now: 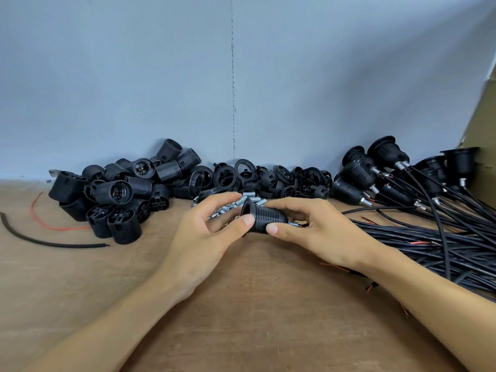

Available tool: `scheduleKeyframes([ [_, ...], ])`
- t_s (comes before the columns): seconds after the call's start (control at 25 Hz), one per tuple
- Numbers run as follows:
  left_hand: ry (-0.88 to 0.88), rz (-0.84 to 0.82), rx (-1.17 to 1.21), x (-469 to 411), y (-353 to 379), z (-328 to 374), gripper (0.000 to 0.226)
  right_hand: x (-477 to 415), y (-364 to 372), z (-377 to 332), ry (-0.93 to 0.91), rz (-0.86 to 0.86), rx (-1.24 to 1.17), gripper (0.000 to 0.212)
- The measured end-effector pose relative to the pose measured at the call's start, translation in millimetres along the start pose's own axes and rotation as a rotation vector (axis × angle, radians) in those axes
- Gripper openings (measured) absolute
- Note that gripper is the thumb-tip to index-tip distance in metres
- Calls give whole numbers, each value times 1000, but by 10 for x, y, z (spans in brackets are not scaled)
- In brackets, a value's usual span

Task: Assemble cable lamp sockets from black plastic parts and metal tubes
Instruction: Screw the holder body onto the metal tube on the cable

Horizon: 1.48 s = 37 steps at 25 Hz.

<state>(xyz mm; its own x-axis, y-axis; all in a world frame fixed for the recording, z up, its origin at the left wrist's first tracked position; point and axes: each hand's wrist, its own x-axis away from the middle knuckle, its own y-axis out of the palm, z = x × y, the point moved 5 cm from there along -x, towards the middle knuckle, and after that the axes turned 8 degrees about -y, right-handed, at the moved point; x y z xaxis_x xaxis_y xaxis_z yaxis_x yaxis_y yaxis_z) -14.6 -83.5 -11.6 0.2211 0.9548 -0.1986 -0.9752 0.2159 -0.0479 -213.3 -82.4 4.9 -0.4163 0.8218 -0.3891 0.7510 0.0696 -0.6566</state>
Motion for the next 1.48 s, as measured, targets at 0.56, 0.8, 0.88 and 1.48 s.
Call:
scheduleKeyframes([
  [0.56, -94, -43, -50, -32, -48, -44, 50, 10, -28, -22, -8, 38, 17, 37],
  [0.8, -147, -50, -36, -10, -48, -32, 52, 4, -49, -62, -22, 40, 99, 43],
  [0.88, -154, -51, -48, -3, -53, -23, 53, 4, -48, -75, -23, 32, 104, 45],
  [1.48, -58, -76, 56, 0, 17, 54, 38, 13, -15, -79, -25, 20, 158, 33],
])
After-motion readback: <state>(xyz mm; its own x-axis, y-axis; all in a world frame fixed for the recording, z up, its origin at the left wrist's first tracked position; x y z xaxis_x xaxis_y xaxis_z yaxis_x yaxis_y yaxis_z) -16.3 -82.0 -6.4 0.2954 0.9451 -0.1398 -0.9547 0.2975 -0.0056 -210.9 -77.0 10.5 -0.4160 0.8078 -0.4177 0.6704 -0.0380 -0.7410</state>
